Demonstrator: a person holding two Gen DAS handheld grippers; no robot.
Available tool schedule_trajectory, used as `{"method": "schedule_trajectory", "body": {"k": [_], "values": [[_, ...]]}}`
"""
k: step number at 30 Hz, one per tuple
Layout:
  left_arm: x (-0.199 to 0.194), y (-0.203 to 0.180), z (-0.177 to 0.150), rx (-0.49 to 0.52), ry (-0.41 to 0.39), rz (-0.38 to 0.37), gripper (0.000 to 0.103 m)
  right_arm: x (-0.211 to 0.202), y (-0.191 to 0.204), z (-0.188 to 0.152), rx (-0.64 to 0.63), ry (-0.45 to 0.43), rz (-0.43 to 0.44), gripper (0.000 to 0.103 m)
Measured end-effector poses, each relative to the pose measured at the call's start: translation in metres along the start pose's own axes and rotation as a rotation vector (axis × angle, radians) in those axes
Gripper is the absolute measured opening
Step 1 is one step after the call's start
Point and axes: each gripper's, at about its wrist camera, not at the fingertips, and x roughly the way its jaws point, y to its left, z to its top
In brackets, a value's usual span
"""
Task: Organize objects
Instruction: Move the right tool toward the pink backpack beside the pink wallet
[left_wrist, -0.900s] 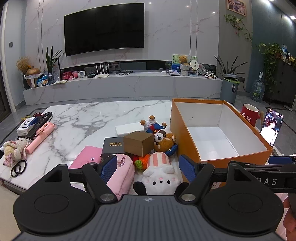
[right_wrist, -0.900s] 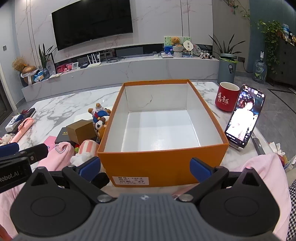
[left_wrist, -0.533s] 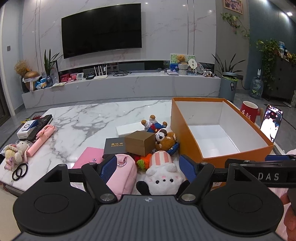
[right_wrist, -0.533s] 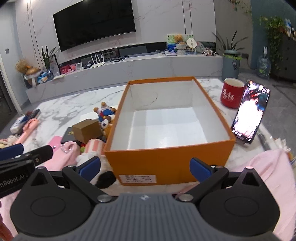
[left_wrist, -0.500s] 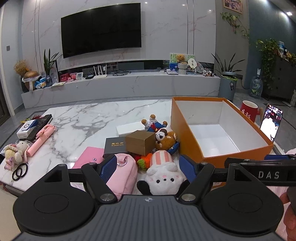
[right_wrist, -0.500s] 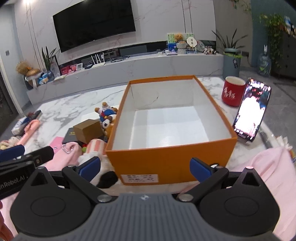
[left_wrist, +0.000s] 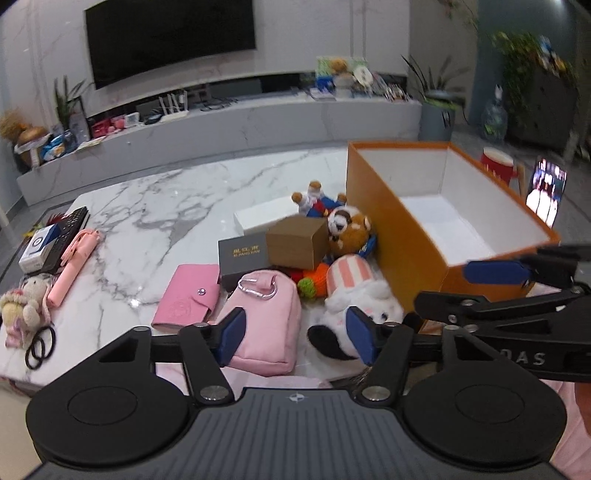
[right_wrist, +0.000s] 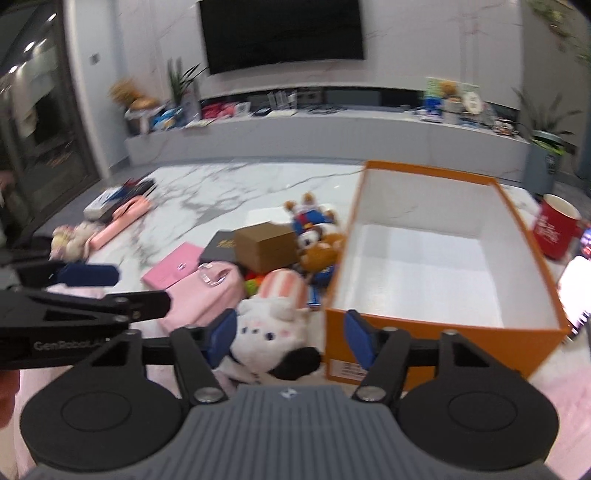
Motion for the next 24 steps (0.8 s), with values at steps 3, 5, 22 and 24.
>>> {"method": "schedule_trajectory", "body": {"k": [3, 5, 22, 24], "values": [[0.010, 0.009, 0.001, 0.030, 0.038, -0.004, 0.062, 0.014, 0.014, 0.003, -0.059, 0.023, 0.012, 0.055], [0.016, 0.017, 0.003, 0.045, 0.057, -0.008, 0.061, 0.022, 0.020, 0.006, -0.090, 0.038, 0.013, 0.052], [0.090, 0.091, 0.025, 0.076, 0.234, -0.052, 0.055, 0.129, 0.059, 0.039, -0.009, 0.217, 0.115, 0.036], [0.098, 0.093, 0.023, 0.083, 0.259, -0.064, 0.050, 0.144, 0.060, 0.039, 0.030, 0.259, 0.122, 0.037]]}}
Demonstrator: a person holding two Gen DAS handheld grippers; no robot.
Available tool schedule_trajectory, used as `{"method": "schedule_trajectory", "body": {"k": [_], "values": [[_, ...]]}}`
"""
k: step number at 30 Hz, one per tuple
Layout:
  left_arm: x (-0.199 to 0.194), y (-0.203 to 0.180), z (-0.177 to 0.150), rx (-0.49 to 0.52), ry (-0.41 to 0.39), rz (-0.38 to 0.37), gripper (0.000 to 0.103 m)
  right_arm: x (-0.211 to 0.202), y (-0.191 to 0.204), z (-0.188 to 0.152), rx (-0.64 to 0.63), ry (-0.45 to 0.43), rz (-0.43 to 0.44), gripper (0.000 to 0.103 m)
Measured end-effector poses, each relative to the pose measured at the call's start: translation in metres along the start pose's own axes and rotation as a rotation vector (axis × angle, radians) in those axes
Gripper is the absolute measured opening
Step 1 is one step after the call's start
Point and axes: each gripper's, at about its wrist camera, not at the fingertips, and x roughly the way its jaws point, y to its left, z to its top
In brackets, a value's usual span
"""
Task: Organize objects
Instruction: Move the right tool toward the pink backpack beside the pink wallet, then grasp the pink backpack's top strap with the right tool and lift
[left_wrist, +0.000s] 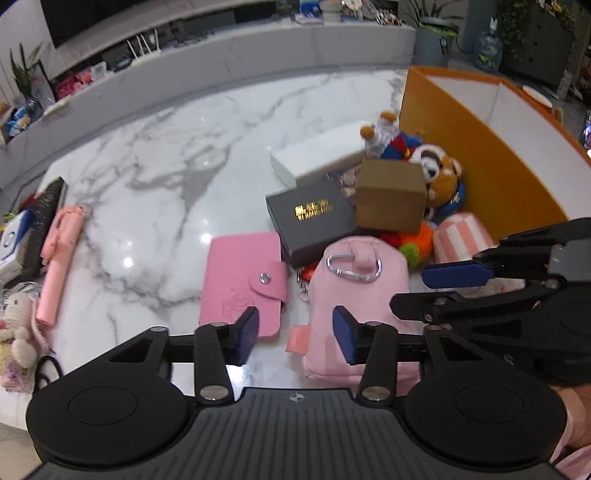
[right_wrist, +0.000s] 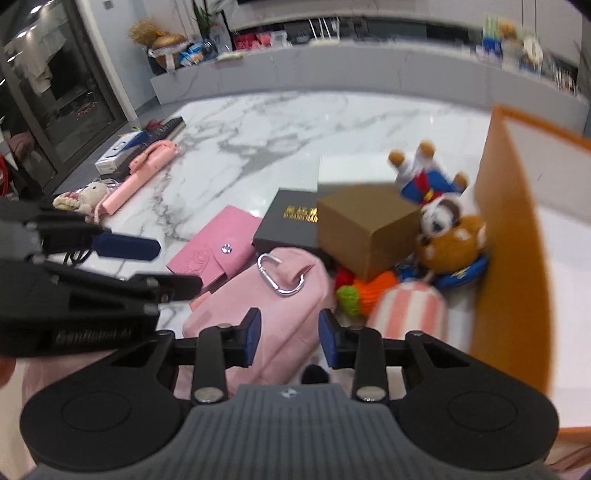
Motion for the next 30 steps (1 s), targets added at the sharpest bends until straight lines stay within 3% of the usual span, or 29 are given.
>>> {"method": "schedule_trajectory", "body": {"k": [5, 10, 14, 19, 21, 23, 25, 30], "values": [[0.019, 0.002, -0.003, 0.022, 0.049, -0.046, 0.036, 0.023, -0.009, 0.001, 0.098, 0.078, 0.030, 0.038], [0.028, 0.005, -0.003, 0.046, 0.082, -0.064, 0.029, 0.029, -0.009, 0.007, 0.133, 0.094, 0.007, 0.047], [0.032, 0.002, -0.004, 0.090, 0.094, -0.039, 0.021, 0.033, -0.006, 0.014, 0.185, 0.132, 0.012, 0.060], [0.035, 0.006, -0.005, 0.066, 0.100, -0.047, 0.020, 0.039, 0.001, 0.018, 0.211, 0.150, 0.000, 0.068], [0.037, 0.005, -0.007, 0.071, 0.114, -0.010, 0.011, 0.040, 0.001, 0.020, 0.244, 0.149, 0.006, 0.072], [0.039, 0.005, -0.009, 0.071, 0.128, 0.004, 0.003, 0.040, 0.002, 0.022, 0.277, 0.159, 0.038, 0.072], [0.038, 0.006, -0.010, 0.066, 0.128, 0.003, 0.003, 0.040, 0.004, 0.022, 0.295, 0.173, 0.068, 0.071], [0.040, 0.006, -0.010, 0.067, 0.137, 0.003, 0.002, 0.042, 0.008, 0.019, 0.289, 0.158, 0.047, 0.072]]}}
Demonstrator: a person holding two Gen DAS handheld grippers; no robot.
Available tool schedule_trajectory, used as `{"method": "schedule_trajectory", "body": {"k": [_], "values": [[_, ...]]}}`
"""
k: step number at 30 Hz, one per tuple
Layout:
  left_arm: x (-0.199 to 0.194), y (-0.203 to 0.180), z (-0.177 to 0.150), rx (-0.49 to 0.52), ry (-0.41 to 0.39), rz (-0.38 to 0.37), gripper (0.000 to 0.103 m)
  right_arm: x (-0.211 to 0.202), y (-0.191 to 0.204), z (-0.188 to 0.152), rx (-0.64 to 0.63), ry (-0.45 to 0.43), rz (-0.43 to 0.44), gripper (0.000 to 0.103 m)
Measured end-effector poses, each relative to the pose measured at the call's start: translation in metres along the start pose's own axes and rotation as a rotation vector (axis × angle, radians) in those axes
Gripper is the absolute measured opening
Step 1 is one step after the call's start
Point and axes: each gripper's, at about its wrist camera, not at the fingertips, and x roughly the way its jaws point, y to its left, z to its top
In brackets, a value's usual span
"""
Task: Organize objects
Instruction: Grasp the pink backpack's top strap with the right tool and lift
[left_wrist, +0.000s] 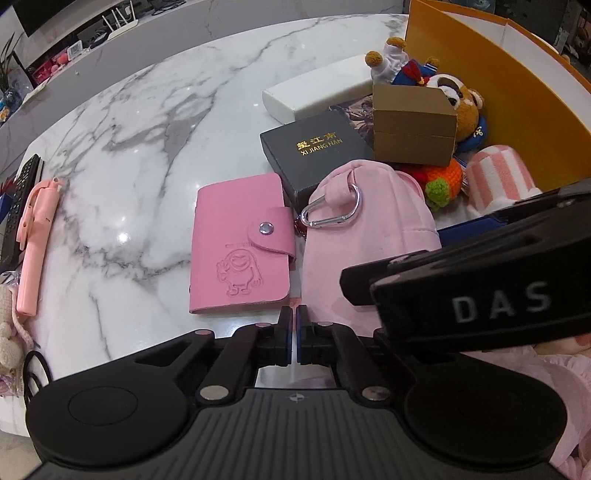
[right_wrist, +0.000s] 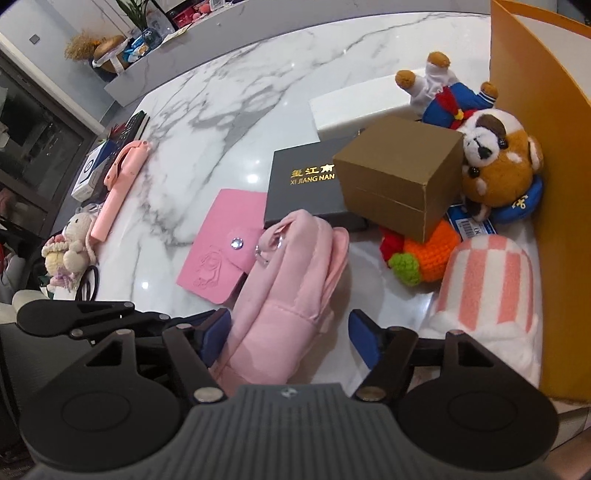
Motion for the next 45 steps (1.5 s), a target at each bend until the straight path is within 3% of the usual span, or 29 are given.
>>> {"method": "schedule_trajectory", "body": {"k": [7, 12, 14, 18, 23, 28, 32, 35, 39, 41, 42, 43, 45], "values": [[0.009, -0.006, 0.002, 0.043, 0.060, -0.007, 0.001, -0.011, -0.011, -0.005, 0.088, -0.007, 0.018, 0.067], [0.003, -0.008, -0.002, 0.046, 0.014, -0.001, 0.002, -0.013, -0.019, -0.003, 0.109, -0.027, 0.023, 0.067], [-0.006, -0.005, -0.007, 0.043, -0.032, -0.017, 0.008, -0.012, -0.019, -0.002, 0.109, -0.024, 0.027, 0.067], [-0.022, -0.001, -0.012, 0.020, -0.082, -0.108, 0.010, -0.014, -0.025, 0.003, 0.121, -0.013, 0.045, 0.067], [-0.030, -0.003, -0.004, -0.003, -0.116, -0.203, 0.010, -0.011, -0.026, 0.009, 0.079, 0.001, 0.033, 0.061], [-0.017, -0.008, -0.001, 0.008, -0.093, -0.180, 0.010, -0.009, -0.027, 0.010, 0.082, 0.025, 0.057, 0.041], [-0.019, 0.003, -0.005, -0.034, -0.096, -0.203, 0.010, -0.017, -0.030, 0.009, 0.095, 0.011, 0.107, 0.040], [-0.020, 0.012, -0.007, -0.059, -0.089, -0.231, 0.010, -0.023, -0.023, 0.012, 0.050, -0.008, 0.155, 0.041], [-0.018, 0.018, -0.011, -0.069, -0.094, -0.239, 0.010, -0.017, -0.004, 0.014, -0.061, -0.024, 0.164, 0.050], [-0.019, 0.020, -0.011, -0.076, -0.097, -0.235, 0.010, -0.012, 0.001, 0.015, -0.095, -0.039, 0.161, 0.045], [-0.019, 0.021, -0.012, -0.078, -0.098, -0.240, 0.010, -0.011, 0.001, 0.016, -0.101, -0.048, 0.162, 0.036], [-0.019, 0.023, -0.012, -0.083, -0.101, -0.246, 0.013, -0.010, 0.001, 0.017, -0.102, -0.050, 0.163, 0.034], [-0.022, 0.025, -0.012, -0.084, -0.115, -0.234, 0.029, -0.012, -0.002, 0.017, -0.093, -0.047, 0.164, 0.028]]}}
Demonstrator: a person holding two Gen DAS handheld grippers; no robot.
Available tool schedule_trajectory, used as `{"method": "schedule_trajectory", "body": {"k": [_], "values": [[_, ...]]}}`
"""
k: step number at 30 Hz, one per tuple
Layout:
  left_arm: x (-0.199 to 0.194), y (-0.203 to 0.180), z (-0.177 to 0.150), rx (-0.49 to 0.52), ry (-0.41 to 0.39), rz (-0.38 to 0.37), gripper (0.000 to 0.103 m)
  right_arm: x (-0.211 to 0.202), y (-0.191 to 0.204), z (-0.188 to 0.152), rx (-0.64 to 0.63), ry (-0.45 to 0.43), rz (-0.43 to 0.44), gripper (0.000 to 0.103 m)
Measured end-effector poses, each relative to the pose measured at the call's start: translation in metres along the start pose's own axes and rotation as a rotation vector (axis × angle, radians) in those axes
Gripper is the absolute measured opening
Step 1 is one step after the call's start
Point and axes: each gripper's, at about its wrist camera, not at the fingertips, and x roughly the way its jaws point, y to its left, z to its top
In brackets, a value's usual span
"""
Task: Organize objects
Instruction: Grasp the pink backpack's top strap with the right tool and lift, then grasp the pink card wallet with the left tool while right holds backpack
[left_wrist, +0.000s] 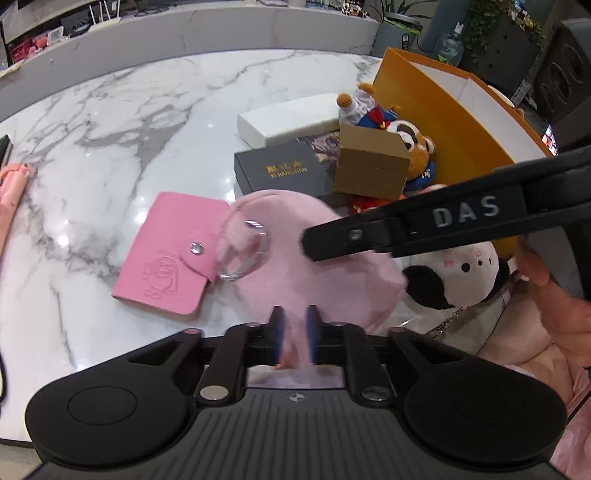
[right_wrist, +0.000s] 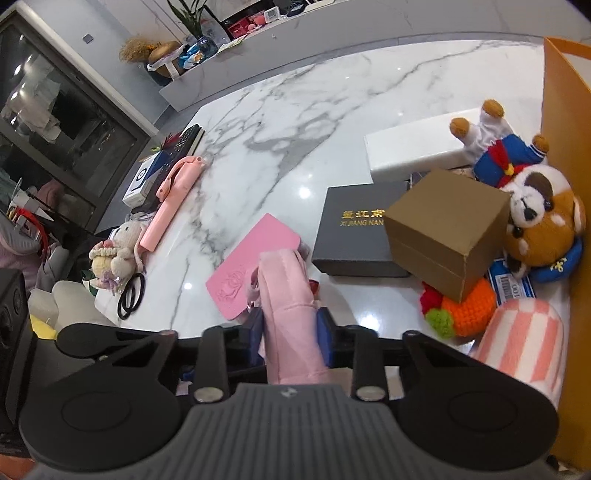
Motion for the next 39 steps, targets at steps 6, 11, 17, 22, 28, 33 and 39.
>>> {"method": "schedule_trajectory", "body": {"k": [6, 11, 17, 22, 28, 33, 39], "values": [[-0.009, 0.007, 0.013, 0.069, -0.040, 0.131, 0.054, -0.027, 0.016, 0.002, -0.122, -0.092, -0.150, 0.027], [0.014, -0.001, 0.024, 0.273, 0.000, 0.254, 0.073, -0.029, 0.034, 0.001, -0.291, -0.095, -0.294, 0.027], [0.050, -0.002, 0.028, 0.392, 0.035, 0.289, 0.079, -0.015, 0.027, -0.001, -0.284, -0.058, -0.283, 0.029], [0.059, 0.006, 0.033, 0.362, 0.039, 0.297, 0.081, -0.015, 0.014, 0.001, -0.221, -0.045, -0.236, 0.030], [0.056, 0.005, 0.036, 0.359, 0.039, 0.321, 0.047, -0.016, 0.010, 0.003, -0.176, -0.040, -0.206, 0.030], [0.046, 0.007, 0.039, 0.299, 0.015, 0.288, 0.037, -0.019, 0.009, 0.001, -0.169, -0.040, -0.201, 0.030], [0.018, 0.014, 0.039, 0.112, -0.015, 0.149, 0.037, -0.028, 0.005, -0.001, -0.145, -0.051, -0.199, 0.030]]}}
